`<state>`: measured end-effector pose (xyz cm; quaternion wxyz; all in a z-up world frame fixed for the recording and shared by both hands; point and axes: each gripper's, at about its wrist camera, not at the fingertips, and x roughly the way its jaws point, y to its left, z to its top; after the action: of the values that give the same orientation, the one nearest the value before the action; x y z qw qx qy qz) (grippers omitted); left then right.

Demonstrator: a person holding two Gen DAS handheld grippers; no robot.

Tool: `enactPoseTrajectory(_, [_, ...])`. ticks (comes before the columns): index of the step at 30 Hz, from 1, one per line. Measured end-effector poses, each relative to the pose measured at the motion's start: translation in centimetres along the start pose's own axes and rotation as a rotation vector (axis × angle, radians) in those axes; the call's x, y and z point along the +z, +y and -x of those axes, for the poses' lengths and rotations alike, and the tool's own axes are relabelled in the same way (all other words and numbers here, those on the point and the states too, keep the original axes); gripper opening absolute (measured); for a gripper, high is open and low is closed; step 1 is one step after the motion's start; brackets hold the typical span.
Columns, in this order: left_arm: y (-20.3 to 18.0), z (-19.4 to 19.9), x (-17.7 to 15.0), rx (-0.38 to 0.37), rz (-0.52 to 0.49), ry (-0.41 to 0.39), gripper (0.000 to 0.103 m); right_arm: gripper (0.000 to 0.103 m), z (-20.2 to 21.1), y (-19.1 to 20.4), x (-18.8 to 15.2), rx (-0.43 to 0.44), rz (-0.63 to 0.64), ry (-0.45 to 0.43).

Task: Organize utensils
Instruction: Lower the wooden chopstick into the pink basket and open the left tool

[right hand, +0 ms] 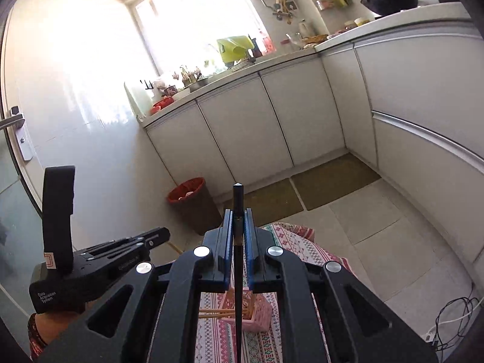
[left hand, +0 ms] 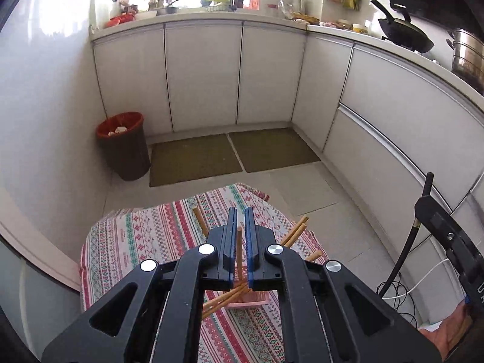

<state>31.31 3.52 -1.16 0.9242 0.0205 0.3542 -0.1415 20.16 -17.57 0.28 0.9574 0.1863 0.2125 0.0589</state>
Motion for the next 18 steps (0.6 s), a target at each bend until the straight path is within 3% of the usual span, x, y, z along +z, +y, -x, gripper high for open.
enactPoseTrajectory(1, [0.3, -0.3, -0.2, -0.005, 0.015, 0.005, 0.007, 0.007, -0.4, 0.2, -0.2, -0.001, 0.01, -0.006])
enactPoseTrajectory(3, [1.3, -0.1, -0.7, 0.001, 0.052, -0.004, 0.019, 0.007, -1.0, 0.7, -0.7, -0.008, 0.031, -0.029])
enactPoseTrajectory(9, [6.1, 4.2, -2.7, -0.017, 0.284, -0.151, 0.034, 0.007, -3.2, 2.0, -2.3, -0.046, 0.066, -0.11])
enactPoseTrajectory(12, [8.2, 5.3, -4.0, 0.021, 0.36, -0.187, 0.034, 0.007, -4.6, 2.5, -3.3, -0.08, 0.075, -0.14])
enactPoseTrajectory(18, [10.1, 5.4, -4.7, 0.041, 0.387, -0.182, 0.034, 0.007, -7.7, 3.0, -5.3, -0.126, 0.071, -0.168])
